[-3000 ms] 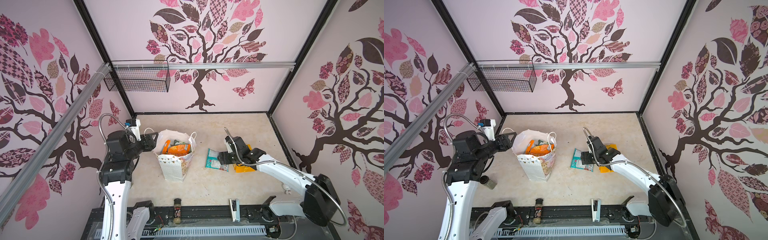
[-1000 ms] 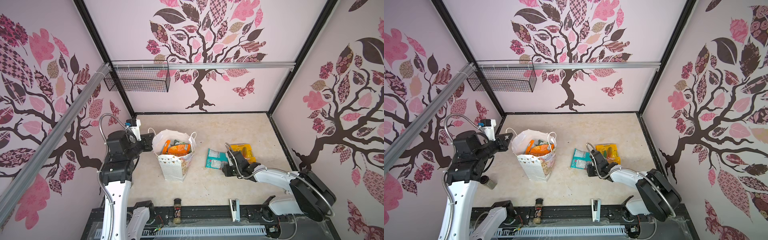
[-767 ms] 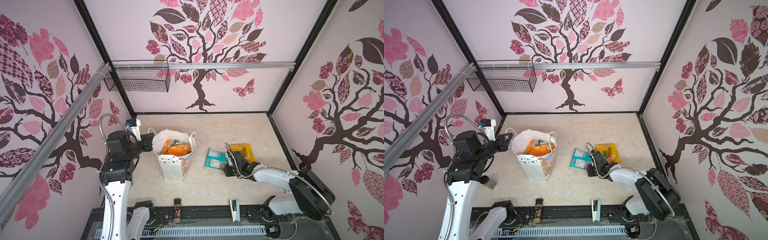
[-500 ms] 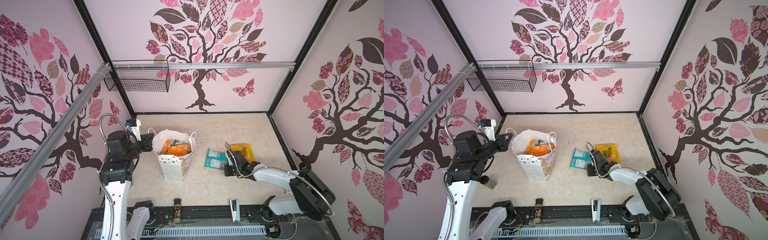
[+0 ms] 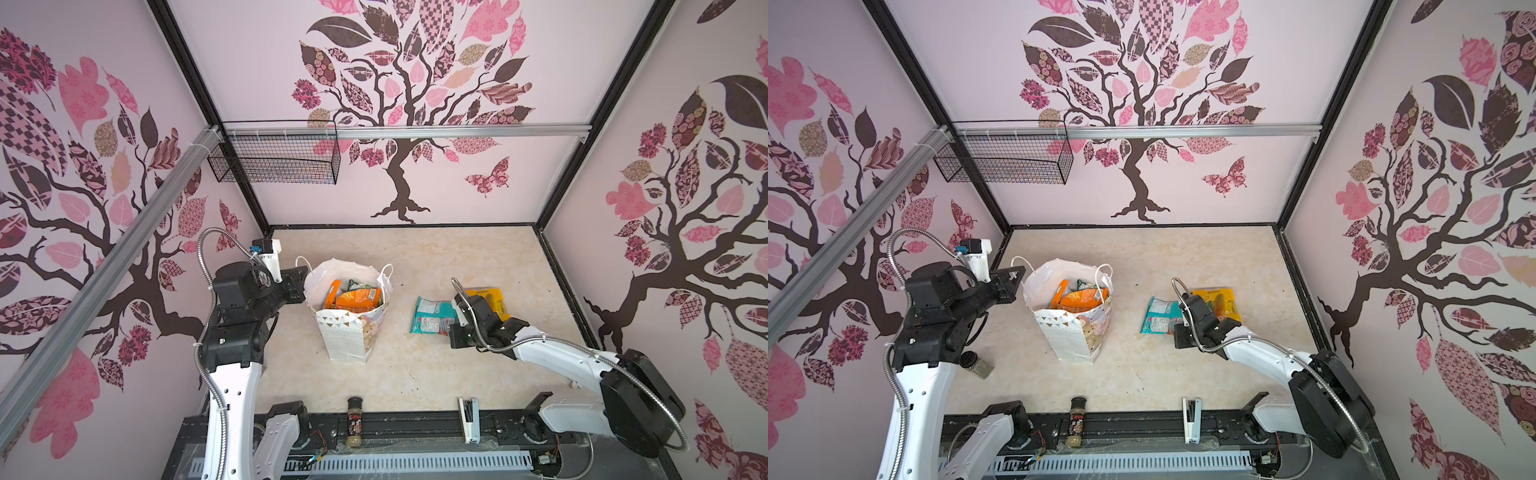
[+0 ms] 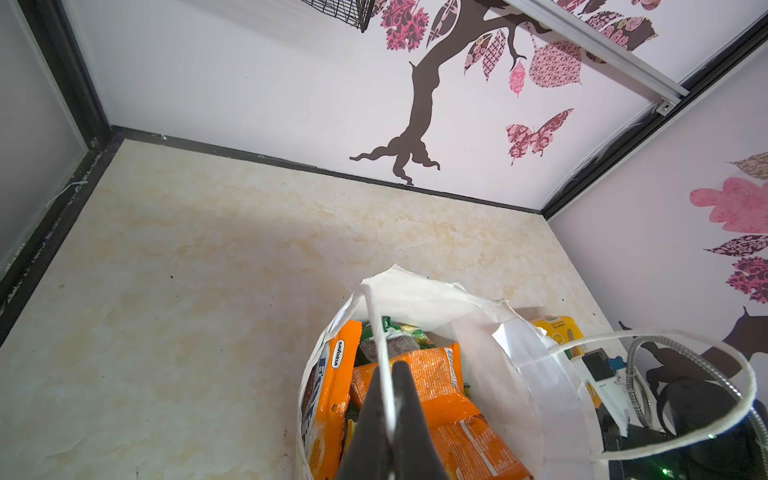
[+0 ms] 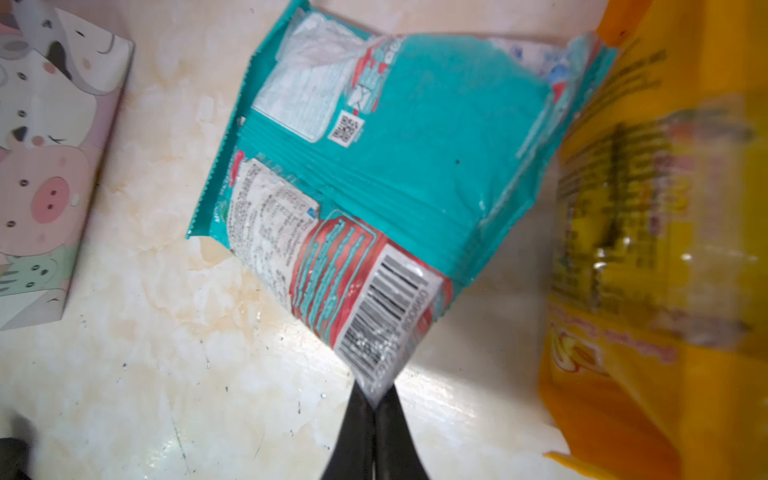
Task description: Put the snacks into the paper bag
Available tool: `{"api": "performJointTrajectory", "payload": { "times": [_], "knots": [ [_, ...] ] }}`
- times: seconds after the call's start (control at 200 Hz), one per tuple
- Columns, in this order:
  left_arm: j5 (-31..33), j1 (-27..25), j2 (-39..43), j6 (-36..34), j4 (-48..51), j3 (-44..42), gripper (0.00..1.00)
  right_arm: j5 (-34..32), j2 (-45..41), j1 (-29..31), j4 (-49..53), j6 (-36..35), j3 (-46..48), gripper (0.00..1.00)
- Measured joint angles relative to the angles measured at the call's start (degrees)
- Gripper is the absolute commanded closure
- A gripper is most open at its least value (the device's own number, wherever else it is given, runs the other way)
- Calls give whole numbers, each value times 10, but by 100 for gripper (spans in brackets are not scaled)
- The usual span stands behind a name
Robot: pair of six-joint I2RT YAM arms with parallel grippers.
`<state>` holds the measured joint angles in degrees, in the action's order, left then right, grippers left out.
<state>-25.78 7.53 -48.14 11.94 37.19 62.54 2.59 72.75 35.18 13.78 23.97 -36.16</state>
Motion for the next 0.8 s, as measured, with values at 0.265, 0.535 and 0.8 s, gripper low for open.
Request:
{"api": "performJointTrajectory", "payload": {
  "times": [0.265, 0.535, 0.8],
  "knots": [
    [1, 0, 0, 0, 2, 0, 100, 11, -59, 0, 49, 1, -49, 100],
    [5, 0, 5, -4, 4, 0, 100, 30, -86, 0, 75, 2, -102, 100],
    [9, 0, 7, -7, 6, 0, 100, 50, -90, 0, 102, -1, -135, 100]
  ]
}}
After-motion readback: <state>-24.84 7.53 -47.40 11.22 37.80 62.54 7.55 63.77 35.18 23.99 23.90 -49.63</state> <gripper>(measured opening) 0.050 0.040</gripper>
